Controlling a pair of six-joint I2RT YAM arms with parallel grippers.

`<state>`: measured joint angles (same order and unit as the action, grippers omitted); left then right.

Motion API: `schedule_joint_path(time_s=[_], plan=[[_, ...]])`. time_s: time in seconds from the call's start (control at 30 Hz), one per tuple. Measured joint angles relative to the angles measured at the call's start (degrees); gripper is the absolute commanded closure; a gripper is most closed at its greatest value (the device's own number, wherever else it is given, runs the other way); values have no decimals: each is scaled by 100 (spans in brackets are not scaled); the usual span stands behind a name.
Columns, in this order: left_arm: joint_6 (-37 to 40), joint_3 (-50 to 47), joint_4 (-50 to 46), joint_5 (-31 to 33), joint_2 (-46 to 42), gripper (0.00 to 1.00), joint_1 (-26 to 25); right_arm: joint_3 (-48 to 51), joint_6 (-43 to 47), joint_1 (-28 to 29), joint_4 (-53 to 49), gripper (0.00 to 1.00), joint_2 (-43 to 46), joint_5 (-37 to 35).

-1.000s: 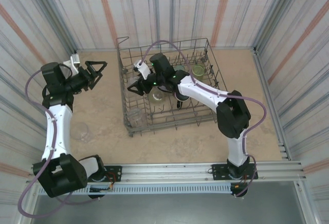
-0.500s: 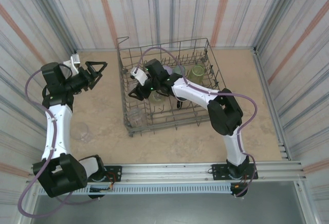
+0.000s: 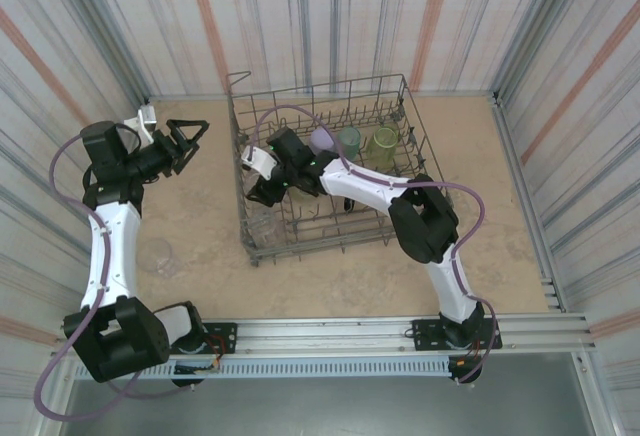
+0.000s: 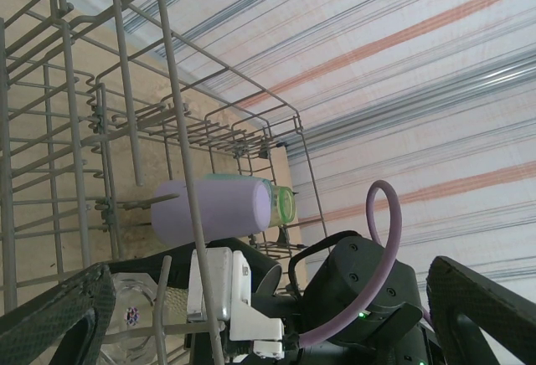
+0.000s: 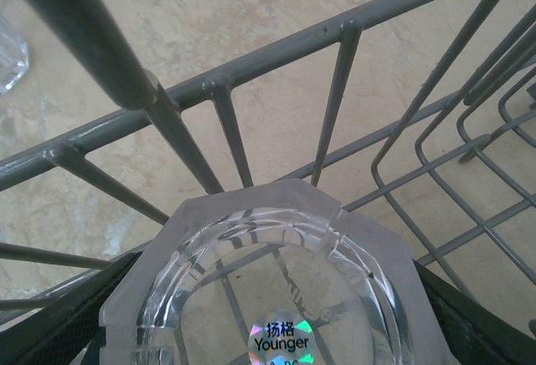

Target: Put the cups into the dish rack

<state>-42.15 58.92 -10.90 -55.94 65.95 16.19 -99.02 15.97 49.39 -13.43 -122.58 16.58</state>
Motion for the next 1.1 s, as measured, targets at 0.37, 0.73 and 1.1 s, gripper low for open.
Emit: schedule_joint_path(time_s=[0.37,0.73,1.1], plan=[[0,0,0,0,0,1,0,0,37,55,4,13,-2,-229],[0,0,0,0,-39,1,0,72,-413,55,79,1,162,-114],[-2,0,-33,48,-107,1,50,175,-726,52,190,1,483,-229]])
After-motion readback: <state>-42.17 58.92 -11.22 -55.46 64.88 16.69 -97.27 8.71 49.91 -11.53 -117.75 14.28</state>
